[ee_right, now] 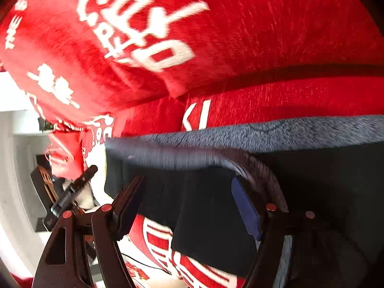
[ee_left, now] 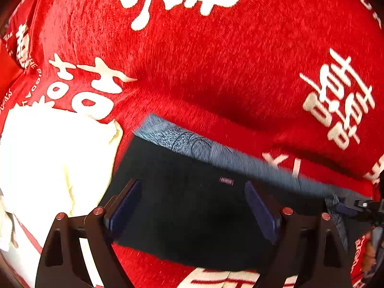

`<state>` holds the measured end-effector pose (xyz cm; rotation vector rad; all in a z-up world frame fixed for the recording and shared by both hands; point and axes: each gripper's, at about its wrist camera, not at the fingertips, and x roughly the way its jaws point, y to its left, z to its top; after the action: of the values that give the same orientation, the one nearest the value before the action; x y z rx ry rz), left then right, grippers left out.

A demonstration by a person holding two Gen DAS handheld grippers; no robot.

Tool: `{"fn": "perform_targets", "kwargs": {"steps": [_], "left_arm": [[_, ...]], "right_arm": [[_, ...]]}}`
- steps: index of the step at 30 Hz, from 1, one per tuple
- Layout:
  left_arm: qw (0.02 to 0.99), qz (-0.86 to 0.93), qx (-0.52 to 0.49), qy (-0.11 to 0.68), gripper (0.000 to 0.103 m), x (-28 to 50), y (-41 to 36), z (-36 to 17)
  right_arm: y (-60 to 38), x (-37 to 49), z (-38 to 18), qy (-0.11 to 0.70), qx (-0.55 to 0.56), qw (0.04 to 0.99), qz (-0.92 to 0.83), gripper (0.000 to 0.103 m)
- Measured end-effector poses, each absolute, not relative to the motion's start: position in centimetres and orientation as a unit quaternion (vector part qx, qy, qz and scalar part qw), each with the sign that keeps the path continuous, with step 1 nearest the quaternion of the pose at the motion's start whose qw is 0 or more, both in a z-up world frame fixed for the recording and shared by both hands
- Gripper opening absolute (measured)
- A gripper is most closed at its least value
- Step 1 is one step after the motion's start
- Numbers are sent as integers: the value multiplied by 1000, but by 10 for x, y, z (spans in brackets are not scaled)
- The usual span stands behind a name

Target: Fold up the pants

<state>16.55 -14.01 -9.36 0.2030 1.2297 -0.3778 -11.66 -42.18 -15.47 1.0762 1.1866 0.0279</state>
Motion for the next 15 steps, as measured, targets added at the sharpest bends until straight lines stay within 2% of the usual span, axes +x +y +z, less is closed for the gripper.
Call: {"fn": "perform_targets", "kwargs": {"steps": [1,5,7,8,9,10,14,15], "left_arm": [[790,-174,110,578,88,166,-143,-101],[773,-176,160,588,88,165,-174,-143],[767,-168,175,594,88,166,-191,-168],[768,-154,187,592,88,165,-202,-182],[779,-143,199,577,95,163,-208,-187],[783,-144,200,571,96,160,-212,-188],[768,-151,194,591,96,153,-214,-177],[765,-154,198,594,96,146,-213,-171]], "right_arm": [[-418,-119,-151,535,478,697,17,76],[-405,-110,-164,570,426,702,16,55],[-404,-97,-176,580,397,711,6,50],[-404,-93,-180,582,379,720,0,45],[-404,-89,-186,588,357,726,-9,31],[-405,-88,-189,589,351,728,-14,28],[-420,-104,-178,569,382,729,-21,32],[-422,-111,-174,563,389,728,-21,43]]}}
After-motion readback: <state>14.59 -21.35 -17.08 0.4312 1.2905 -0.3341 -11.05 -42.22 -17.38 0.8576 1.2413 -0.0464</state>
